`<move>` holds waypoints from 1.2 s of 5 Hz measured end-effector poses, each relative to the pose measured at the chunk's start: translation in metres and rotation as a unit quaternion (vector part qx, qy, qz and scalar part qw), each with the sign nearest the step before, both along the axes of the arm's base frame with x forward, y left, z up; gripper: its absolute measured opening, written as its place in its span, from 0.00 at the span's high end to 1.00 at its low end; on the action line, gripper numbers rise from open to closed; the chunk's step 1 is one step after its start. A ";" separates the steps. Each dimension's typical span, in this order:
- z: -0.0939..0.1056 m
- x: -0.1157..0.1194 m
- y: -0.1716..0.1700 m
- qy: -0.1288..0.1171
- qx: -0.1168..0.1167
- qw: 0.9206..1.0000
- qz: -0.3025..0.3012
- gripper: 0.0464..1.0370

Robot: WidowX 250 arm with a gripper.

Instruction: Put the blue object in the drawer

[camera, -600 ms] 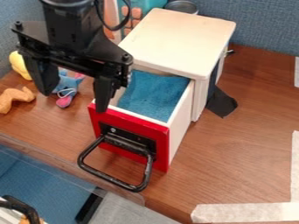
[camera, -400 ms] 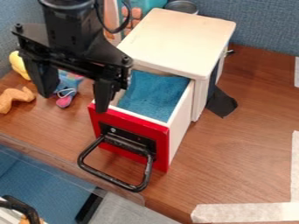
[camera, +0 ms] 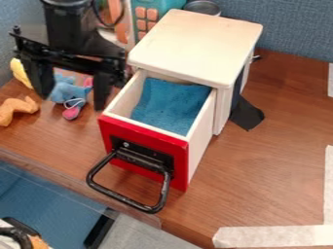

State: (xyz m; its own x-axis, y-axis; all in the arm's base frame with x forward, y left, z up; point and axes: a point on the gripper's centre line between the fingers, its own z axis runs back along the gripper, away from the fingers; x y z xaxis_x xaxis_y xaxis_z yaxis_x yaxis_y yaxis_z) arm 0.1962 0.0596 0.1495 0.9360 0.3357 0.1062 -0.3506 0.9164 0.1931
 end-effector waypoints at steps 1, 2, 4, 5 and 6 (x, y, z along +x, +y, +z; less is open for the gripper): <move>-0.003 0.014 0.023 -0.005 -0.007 0.999 0.037 0.04; -0.014 0.024 0.043 -0.008 -0.011 0.997 0.077 0.04; -0.014 0.050 0.081 -0.063 0.021 0.974 0.215 0.04; -0.021 0.060 0.102 -0.069 0.026 0.955 0.287 0.04; -0.027 0.069 0.117 -0.083 0.016 0.930 0.358 0.04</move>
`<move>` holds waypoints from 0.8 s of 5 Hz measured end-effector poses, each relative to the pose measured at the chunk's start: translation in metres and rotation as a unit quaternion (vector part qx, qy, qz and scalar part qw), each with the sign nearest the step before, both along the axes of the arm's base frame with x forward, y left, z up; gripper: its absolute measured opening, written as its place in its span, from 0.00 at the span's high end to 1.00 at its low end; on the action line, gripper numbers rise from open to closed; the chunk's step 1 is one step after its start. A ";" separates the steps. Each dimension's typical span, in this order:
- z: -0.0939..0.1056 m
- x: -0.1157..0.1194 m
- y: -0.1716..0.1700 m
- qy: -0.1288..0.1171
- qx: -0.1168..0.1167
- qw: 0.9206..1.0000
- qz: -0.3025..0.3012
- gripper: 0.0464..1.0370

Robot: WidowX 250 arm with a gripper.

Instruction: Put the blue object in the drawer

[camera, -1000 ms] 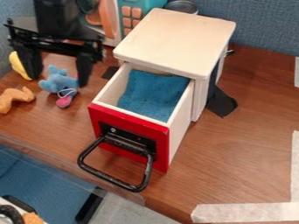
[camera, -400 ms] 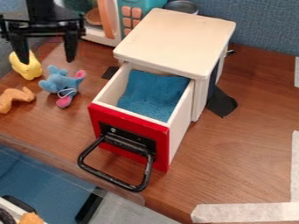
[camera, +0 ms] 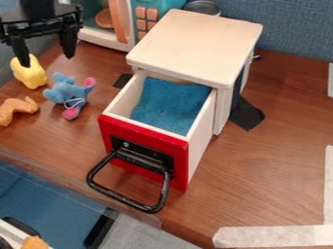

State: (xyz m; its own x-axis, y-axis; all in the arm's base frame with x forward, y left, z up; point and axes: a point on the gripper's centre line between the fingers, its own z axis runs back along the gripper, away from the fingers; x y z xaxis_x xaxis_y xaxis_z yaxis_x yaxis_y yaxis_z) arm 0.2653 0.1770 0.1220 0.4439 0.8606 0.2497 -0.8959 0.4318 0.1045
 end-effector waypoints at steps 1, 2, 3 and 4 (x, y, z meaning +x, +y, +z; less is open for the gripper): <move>-0.010 0.006 0.012 -0.003 -0.010 0.998 0.056 0.04; -0.028 0.009 0.016 0.001 -0.014 0.996 0.091 0.04; -0.045 0.006 0.024 -0.005 -0.037 0.991 0.125 0.04; -0.064 0.001 0.028 -0.007 -0.081 0.983 0.162 0.04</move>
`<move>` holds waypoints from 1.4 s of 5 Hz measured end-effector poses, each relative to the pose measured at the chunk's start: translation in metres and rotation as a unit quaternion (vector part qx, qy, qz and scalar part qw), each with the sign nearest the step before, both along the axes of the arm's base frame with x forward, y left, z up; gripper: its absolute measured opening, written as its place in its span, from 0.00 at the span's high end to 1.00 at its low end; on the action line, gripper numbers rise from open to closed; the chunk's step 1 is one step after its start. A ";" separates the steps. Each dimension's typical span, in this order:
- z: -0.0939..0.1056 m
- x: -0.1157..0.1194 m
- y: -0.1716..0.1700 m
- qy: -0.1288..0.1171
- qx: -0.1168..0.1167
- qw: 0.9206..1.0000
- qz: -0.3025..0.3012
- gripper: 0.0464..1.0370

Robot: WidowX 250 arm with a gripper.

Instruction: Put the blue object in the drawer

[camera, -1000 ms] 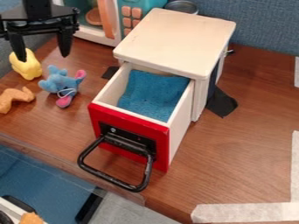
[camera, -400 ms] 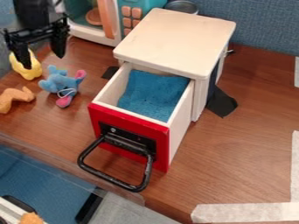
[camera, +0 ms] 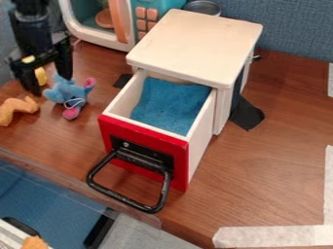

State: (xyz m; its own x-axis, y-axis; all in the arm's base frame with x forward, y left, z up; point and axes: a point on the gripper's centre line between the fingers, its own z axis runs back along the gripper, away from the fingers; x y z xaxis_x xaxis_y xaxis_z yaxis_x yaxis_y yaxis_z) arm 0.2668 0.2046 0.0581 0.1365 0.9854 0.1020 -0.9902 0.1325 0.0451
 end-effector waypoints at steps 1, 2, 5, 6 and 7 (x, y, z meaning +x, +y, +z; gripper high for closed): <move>-0.010 0.000 0.000 -0.020 -0.042 0.999 0.023 0.04; -0.025 -0.003 0.004 -0.030 -0.077 0.996 0.042 0.08; -0.029 -0.009 -0.005 -0.011 -0.069 0.997 0.018 0.84; -0.006 -0.008 -0.019 -0.026 -0.068 0.997 -0.038 0.94; 0.038 -0.005 -0.036 -0.055 -0.022 0.993 -0.101 0.97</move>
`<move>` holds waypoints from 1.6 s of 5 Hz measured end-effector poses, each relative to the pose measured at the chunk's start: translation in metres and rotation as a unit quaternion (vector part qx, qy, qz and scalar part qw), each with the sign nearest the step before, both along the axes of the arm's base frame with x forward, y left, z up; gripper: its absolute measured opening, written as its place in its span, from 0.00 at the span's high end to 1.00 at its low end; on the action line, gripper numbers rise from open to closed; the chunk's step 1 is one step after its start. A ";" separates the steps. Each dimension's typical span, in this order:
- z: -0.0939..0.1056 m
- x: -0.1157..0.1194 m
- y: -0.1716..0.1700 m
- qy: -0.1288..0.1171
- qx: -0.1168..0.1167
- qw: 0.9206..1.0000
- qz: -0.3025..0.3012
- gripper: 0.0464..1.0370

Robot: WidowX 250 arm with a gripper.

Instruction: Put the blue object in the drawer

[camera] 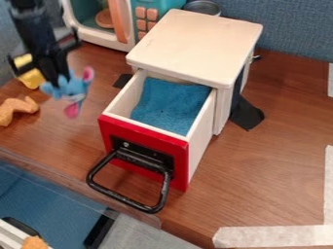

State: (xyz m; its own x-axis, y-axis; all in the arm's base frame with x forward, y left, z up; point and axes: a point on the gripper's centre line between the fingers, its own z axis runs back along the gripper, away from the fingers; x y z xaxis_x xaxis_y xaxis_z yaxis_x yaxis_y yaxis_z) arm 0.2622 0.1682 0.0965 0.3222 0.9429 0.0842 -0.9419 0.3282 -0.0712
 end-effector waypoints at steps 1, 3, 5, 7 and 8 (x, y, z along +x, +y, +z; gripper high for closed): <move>0.030 -0.005 -0.017 -0.018 0.019 0.999 -0.035 0.97; 0.063 -0.002 -0.080 -0.038 0.044 0.989 -0.137 0.97; 0.050 0.016 -0.144 -0.011 0.059 0.975 -0.215 0.97; 0.034 0.027 -0.147 -0.001 0.058 0.978 -0.200 0.94; 0.031 0.021 -0.148 0.011 0.051 0.981 -0.189 0.75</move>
State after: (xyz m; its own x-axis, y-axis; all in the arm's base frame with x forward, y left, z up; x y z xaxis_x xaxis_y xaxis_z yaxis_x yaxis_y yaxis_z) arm 0.2830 0.0205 0.1275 0.6494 0.7432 0.1613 -0.7530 0.6580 0.0000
